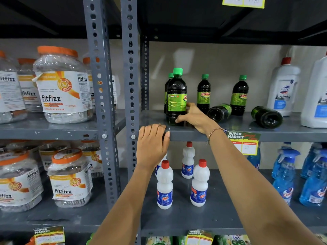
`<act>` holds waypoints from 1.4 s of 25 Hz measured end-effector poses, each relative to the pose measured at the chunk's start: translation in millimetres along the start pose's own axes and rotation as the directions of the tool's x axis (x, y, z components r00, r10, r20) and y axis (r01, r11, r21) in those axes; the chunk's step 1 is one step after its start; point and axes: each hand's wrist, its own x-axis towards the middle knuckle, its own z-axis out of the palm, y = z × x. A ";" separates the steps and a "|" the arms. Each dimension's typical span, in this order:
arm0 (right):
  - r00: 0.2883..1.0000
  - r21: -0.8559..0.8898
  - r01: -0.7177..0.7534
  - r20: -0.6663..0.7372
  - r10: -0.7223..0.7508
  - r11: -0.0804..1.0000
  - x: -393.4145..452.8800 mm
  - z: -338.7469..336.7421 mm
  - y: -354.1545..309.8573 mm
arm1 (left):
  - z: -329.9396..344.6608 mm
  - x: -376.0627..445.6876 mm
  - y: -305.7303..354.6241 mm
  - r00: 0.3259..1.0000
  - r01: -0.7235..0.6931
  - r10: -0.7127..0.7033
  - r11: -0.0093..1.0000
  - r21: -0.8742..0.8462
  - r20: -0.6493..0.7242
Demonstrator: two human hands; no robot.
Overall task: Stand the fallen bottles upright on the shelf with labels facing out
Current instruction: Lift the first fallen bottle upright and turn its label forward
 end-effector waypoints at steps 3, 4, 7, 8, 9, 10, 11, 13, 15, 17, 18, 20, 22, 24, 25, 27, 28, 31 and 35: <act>1.000 -0.042 0.021 -0.014 -0.021 0.999 -1.3 0.2 1.2 | 0.1 0.9 0.1 1.000 -0.001 0.001 1.000 -0.001 -0.007; 1.000 -0.075 0.029 -0.009 -0.030 0.997 -1.8 0.8 1.3 | 0.7 0.8 -0.1 1.000 -0.003 0.003 1.000 -0.003 -0.011; 1.000 -0.089 0.015 0.010 -0.014 0.996 1.0 0.6 0.4 | 2.4 0.3 -0.6 1.000 -0.012 0.012 1.000 0.001 -0.027; 1.000 -0.077 0.004 0.016 -0.003 0.997 1.8 -0.6 0.2 | 2.8 0.4 -0.6 0.999 -0.013 0.013 1.000 -0.001 -0.031; 1.000 -0.071 -0.003 0.021 0.004 0.997 1.6 -1.2 0.3 | 3.0 0.4 -0.5 0.999 -0.014 0.014 1.000 -0.001 -0.035; 1.000 -0.073 -0.003 0.025 0.005 0.997 1.1 -1.3 0.5 | 3.2 0.3 -0.4 0.999 -0.013 0.013 1.000 0.000 -0.037; 1.000 -0.080 0.002 0.028 0.000 0.997 -0.1 -0.7 0.8 | 3.3 0.0 -0.5 0.999 -0.011 0.011 1.000 -0.002 -0.039; 0.999 -0.110 0.034 0.031 -0.031 0.993 -2.0 0.8 0.4 | 3.1 0.1 -1.0 0.999 -0.012 0.012 1.000 -0.006 -0.043; 0.999 -0.095 0.039 0.038 -0.036 0.995 -0.3 0.5 1.2 | 3.4 0.0 -0.9 0.999 -0.015 0.014 1.000 -0.003 -0.041; 0.999 -0.029 0.012 0.033 -0.011 1.000 1.7 -1.7 2.3 | 4.0 -0.7 -0.8 0.999 -0.016 0.016 1.000 -0.008 -0.040; 1.000 -0.025 0.009 0.027 -0.008 1.000 1.9 -2.0 2.9 | 4.5 -1.0 -0.7 0.999 -0.020 0.019 1.000 -0.007 -0.043; 0.999 -0.096 0.034 0.025 -0.031 0.995 0.0 -0.9 3.4 | 4.6 -0.7 -0.9 0.999 -0.023 0.023 1.000 -0.004 -0.049; 0.998 -0.158 0.059 0.037 -0.054 0.986 -2.0 1.2 1.2 | 4.1 0.3 -1.6 0.999 -0.023 0.023 1.000 -0.005 -0.045; 0.998 -0.154 0.043 0.057 -0.035 0.987 -0.9 1.2 0.3 | 4.1 0.2 -1.1 0.999 -0.027 0.027 1.000 -0.005 -0.045; 0.998 -0.130 0.029 0.056 -0.022 0.991 0.1 0.5 0.0 | 4.4 0.0 -0.6 0.999 -0.028 0.028 1.000 -0.006 -0.045; 0.999 -0.102 0.023 0.049 -0.018 0.994 1.3 0.1 1.1 | 5.0 -0.8 -0.8 0.999 -0.021 0.021 1.000 -0.015 -0.035; 0.999 -0.121 0.032 0.047 -0.027 0.992 0.3 0.2 1.6 | 4.6 -0.4 -0.8 0.999 -0.018 0.017 1.000 -0.022 -0.027; 0.998 -0.216 0.064 0.032 -0.058 0.974 -4.0 1.5 1.2 | 1.1 -0.6 0.5 1.000 -0.013 0.013 1.000 -0.028 -0.014; 0.998 -0.221 0.067 0.019 -0.065 0.973 -6.4 1.9 -0.6 | -13.8 6.0 10.6 0.995 0.076 -0.072 0.995 -0.058 0.063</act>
